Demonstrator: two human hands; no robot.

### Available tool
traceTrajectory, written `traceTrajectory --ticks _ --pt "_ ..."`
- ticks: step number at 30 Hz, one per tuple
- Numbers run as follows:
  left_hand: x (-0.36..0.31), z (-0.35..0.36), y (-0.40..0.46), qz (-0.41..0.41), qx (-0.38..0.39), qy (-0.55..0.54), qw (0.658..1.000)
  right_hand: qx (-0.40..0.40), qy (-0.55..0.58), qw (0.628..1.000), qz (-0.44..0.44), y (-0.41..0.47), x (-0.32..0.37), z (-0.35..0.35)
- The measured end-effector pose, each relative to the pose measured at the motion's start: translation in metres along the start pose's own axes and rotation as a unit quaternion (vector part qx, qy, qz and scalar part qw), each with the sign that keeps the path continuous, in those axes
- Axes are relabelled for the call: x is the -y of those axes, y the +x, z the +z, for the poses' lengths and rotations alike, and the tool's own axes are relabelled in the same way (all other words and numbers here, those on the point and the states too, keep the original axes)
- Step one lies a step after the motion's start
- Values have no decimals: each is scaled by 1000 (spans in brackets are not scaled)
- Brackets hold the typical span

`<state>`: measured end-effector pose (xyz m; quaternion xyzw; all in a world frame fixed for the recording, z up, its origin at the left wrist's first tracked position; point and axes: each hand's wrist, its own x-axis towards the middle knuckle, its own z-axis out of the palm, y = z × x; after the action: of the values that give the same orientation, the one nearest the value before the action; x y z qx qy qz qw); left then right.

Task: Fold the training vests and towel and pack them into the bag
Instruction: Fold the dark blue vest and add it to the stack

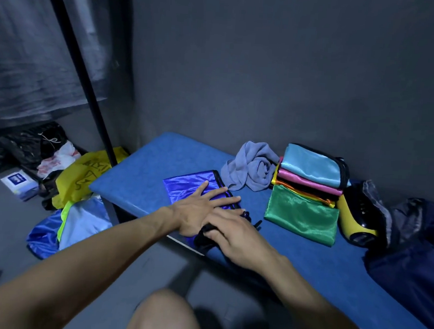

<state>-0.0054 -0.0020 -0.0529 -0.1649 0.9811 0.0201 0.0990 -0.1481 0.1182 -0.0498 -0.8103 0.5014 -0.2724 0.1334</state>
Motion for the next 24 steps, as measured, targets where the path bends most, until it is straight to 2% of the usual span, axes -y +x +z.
traceTrajectory --ticks 4,8,12,15,20,24 --pt "13 -5 7 32 13 11 999 -26 58 997 43 10 -1 6" --pt "25 -4 11 72 -25 8 997 -23 123 985 121 19 -3 -1" --pt "43 2 0 19 -105 -52 993 -14 146 980 134 27 -5 -7" --pt "57 12 -21 -28 -188 -105 976 15 136 983 122 35 -4 -11" --pt "65 22 -47 -105 -296 -226 922 109 105 973 172 47 -10 -8" --pt "29 21 -60 -192 -342 -377 839 123 131 957 229 56 -13 0"
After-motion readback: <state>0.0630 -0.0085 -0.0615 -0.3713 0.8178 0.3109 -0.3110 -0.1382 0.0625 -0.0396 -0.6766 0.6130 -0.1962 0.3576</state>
